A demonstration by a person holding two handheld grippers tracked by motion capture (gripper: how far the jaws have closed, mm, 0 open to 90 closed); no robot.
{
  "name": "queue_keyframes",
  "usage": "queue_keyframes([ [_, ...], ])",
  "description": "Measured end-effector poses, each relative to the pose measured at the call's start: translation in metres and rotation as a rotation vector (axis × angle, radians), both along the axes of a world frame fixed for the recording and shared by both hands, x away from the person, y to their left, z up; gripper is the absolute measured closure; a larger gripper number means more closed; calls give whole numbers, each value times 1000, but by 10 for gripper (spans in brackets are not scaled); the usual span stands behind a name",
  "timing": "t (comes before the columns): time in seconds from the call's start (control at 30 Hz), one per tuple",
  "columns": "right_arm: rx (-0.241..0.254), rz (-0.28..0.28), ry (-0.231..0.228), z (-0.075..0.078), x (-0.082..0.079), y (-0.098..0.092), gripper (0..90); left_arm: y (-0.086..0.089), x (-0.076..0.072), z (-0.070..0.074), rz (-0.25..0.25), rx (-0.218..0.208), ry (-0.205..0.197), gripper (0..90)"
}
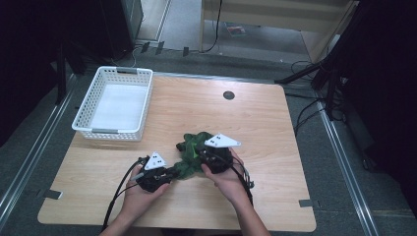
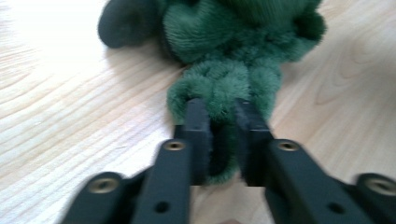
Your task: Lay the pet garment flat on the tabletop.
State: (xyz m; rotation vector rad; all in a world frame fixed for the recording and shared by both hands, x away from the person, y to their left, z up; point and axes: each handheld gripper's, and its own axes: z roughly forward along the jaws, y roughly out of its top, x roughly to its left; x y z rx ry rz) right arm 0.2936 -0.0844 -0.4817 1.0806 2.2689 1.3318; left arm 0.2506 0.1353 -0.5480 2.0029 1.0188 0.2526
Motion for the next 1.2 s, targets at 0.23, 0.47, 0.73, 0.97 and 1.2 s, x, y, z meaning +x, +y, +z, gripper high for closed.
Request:
queue_keyframes([
  [0.23, 136, -196, -86, 48, 64, -7, 668, 6, -2, 1, -66, -9, 11, 866],
  [0.47, 198, -206, -48, 52, 76, -33, 487, 10, -4, 0, -100, -29, 13, 864],
  [0.73, 76, -203, 112, -25, 45, -60, 455, 7, -11, 1, -179, -7, 14, 867],
  [0.97, 141, -190, 95, -31, 9, -63, 459, 13, -19, -1, -188, -38, 27, 866],
  [1.2, 85, 65, 119, -32, -16, -14, 389, 13, -21, -1, -171, -40, 18, 859],
])
